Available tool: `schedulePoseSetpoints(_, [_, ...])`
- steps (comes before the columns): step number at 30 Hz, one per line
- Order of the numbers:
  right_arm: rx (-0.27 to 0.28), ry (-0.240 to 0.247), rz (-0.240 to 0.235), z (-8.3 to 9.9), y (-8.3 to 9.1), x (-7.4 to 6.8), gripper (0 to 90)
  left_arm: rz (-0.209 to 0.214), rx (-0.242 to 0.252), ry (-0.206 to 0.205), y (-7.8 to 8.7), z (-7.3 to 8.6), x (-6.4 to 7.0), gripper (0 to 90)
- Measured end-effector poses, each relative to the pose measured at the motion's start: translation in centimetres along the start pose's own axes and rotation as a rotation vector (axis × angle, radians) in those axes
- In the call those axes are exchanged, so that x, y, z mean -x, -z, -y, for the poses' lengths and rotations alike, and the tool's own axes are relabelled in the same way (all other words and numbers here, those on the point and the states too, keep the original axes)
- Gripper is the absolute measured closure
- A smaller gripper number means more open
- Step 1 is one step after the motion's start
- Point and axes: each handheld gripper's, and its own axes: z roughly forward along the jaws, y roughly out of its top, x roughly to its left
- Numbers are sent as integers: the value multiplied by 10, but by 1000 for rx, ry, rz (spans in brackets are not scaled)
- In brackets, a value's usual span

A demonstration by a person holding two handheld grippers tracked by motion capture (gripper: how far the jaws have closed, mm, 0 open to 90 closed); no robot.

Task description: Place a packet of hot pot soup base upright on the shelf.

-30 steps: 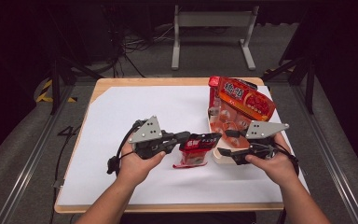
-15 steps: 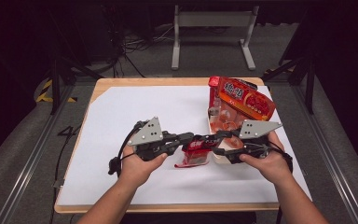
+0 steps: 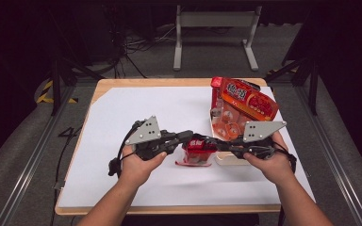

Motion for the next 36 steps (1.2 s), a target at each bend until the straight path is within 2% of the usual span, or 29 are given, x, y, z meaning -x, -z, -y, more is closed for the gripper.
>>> schedulePoseSetpoints(6, [10, 2, 3, -5, 4, 1, 900, -2, 15, 1, 2, -1, 0, 900])
schedulePoseSetpoints(11, [-5, 6, -3, -10, 6, 2, 900, -2, 31, 9, 3, -1, -1, 896])
schedulePoseSetpoints(17, [-3, 7, -17, -16, 14, 6, 900, -26, 33, 14, 3, 0, -3, 762])
schedulePoseSetpoints(24, [-32, 7, -14, -20, 25, 13, 900, -58, 35, 34, 5, 0, -6, 607])
schedulePoseSetpoints(31, [-58, 5, 0, -23, 37, 19, 900, -70, 37, 40, 7, 1, -9, 556])
schedulePoseSetpoints(36, [-58, 6, 16, -25, 44, 23, 900, -83, 38, 41, 9, 2, -12, 535])
